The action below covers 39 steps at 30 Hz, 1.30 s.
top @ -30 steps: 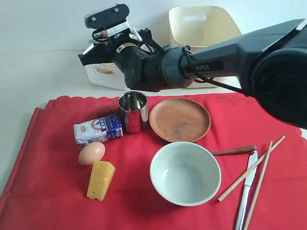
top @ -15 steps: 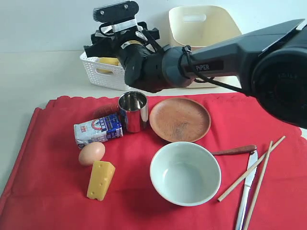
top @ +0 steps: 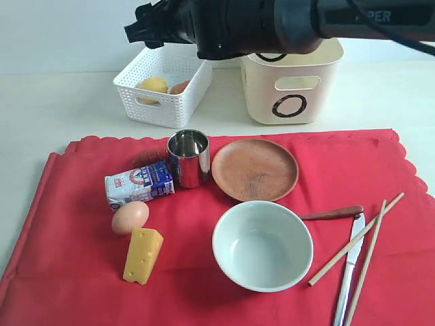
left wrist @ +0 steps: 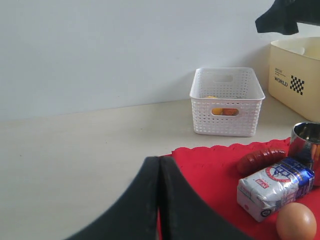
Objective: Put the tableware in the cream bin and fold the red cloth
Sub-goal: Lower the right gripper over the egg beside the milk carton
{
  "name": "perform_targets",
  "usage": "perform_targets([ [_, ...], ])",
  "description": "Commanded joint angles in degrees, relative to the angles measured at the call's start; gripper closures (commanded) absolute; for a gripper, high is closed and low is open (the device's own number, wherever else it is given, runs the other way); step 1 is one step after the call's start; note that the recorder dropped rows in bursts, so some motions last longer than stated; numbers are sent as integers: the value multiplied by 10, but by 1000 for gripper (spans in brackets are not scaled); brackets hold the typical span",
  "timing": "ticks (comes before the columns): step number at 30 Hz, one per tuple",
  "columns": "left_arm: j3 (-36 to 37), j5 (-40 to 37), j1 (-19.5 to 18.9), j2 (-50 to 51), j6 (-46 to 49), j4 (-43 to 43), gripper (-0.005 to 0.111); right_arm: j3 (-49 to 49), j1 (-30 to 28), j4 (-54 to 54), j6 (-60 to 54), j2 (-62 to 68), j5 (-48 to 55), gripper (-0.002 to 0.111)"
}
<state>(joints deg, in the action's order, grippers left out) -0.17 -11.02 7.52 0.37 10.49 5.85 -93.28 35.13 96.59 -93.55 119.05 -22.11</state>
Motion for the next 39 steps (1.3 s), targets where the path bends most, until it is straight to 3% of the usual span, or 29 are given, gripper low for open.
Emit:
perform_targets([
  [1,2,0,-3,-4,-2,0,106,4,9,34,-93,-28,-22,37],
  [6,2,0,-3,-4,-1,0,106,41,15,34,-108,-66,-33,57],
  [15,2,0,-3,-4,-1,0,106,114,15,34,-118,-138,-9,108],
  [26,2,0,-3,-4,-1,0,106,218,15,34,-118,-177,242,108],
  [33,2,0,-3,-4,-1,0,106,265,15,24,-94,-177,342,108],
  [36,2,0,-3,-4,-1,0,106,272,15,-78,2,-177,392,108],
  [39,2,0,-3,-4,-1,0,106,267,15,-248,176,-177,452,108],
])
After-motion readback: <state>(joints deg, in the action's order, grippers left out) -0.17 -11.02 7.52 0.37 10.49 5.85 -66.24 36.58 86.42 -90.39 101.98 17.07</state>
